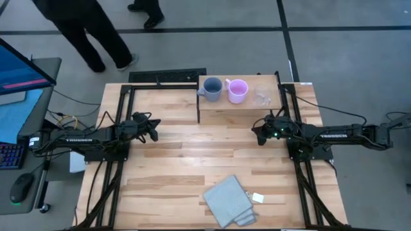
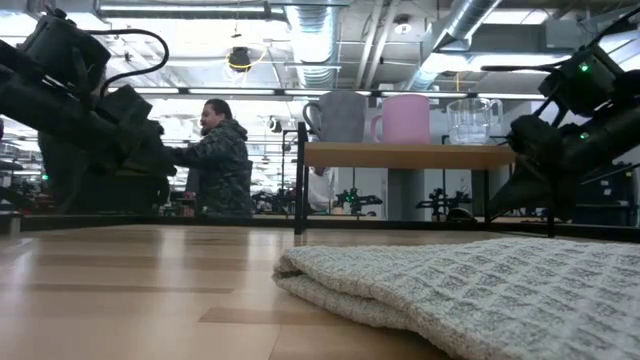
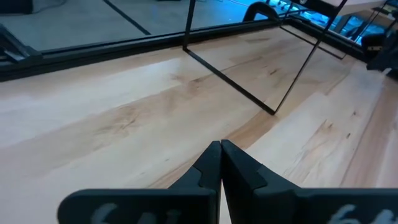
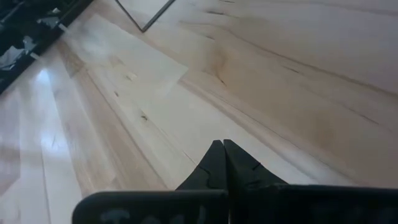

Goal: Stack small to large cups/mugs on shelf
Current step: Return to Home Position

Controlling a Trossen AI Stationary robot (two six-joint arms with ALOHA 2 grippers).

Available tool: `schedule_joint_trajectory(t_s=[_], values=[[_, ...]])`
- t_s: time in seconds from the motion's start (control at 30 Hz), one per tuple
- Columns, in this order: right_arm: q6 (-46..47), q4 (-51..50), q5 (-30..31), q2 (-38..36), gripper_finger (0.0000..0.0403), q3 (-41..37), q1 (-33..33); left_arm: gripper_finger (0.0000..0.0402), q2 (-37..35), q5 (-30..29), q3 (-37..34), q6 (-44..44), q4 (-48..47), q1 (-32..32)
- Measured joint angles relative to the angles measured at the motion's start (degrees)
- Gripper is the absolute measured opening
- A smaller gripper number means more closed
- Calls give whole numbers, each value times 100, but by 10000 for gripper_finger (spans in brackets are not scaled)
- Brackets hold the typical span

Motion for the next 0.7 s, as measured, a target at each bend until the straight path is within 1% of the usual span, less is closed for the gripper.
schedule_joint_trajectory(t_s=[0.33, 0.47, 0.57, 0.7], values=[[-18, 0, 45, 0, 12, 0, 0, 0, 0, 9, -2, 51, -2, 0], [-74, 0, 2, 0, 10, 0, 0, 0, 0, 325, -4, 82, -20, 0], [-172, 0, -18, 0, 4, -2, 11, 0, 0, 342, -4, 53, -24, -4], [-175, -34, -22, 0, 5, -2, 17, 0, 0, 340, -4, 156, -26, -2]])
